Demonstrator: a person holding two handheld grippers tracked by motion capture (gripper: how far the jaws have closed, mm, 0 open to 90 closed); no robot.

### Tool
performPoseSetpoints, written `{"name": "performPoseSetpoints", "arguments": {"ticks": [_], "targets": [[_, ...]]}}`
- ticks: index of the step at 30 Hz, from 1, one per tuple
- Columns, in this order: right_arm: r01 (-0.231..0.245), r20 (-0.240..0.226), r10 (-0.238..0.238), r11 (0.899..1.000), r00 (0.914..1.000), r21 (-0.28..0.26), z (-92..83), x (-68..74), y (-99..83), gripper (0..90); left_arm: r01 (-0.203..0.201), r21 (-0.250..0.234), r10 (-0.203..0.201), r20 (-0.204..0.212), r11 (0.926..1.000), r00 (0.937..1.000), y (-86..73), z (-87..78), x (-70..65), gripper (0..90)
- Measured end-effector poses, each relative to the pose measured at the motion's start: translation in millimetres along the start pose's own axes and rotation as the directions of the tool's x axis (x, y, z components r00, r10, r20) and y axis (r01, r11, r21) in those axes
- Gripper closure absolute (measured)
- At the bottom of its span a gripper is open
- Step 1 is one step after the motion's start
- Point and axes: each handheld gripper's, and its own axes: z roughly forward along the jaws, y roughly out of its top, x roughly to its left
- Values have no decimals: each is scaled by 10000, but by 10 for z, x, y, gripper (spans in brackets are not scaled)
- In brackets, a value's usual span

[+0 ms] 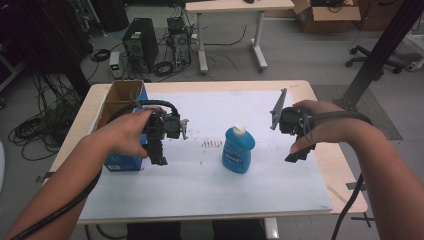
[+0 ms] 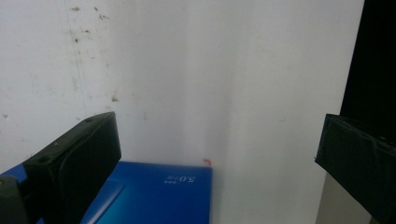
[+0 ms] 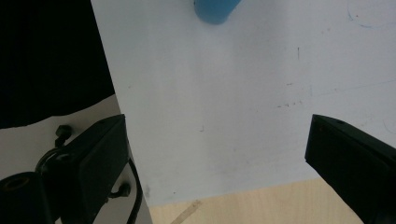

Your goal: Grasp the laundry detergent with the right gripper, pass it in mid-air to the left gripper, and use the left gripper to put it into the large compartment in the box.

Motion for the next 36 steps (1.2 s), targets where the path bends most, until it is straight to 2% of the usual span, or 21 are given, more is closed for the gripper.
{"name": "performPoseSetpoints", "arguments": {"ticks": [11,13,18,22,27,29,30,31,32,36], "targets": [[-325,-142,315,9966,9994,-752,196,46,-75,59,10,-118,-10,64,9999,10000,-39,-50,-47,2],[-330,-209,308,9924,9993,-1183,299,33,-102,58,14,-101,-12,113,9999,9999,-43,-44,-55,2],[-452,-226,421,9862,9989,-1594,433,23,-108,55,26,-123,-25,131,9999,9999,-56,-38,-57,2],[-789,-359,728,9724,9967,-2194,581,24,-128,52,-29,-63,30,122,10000,9999,-68,-52,-65,2],[-1073,-497,970,9505,9940,-2917,693,34,-183,51,-54,-55,54,105,10000,9999,-78,-65,-77,2],[-1172,-510,1065,9425,9930,-3129,732,48,-204,51,-40,-44,40,79,10000,10000,-77,-70,-79,2],[-1172,-510,1065,9425,9930,-3129,732,48,-204,51,-40,-44,40,79,10000,10000,-77,-70,-79,2],[-1223,-510,1117,9358,9924,-3306,764,66,-216,50,-5,-50,5,63,10000,10000,-76,-71,-81,2],[-1223,-510,1117,9358,9924,-3306,764,66,-216,50,-45,-65,45,6,10000,10000,-69,-76,-78,2],[-1361,-486,1272,9159,9907,-3777,840,109,-216,45,-136,-81,136,-20,9999,9999,-35,-79,-82,2]]}}
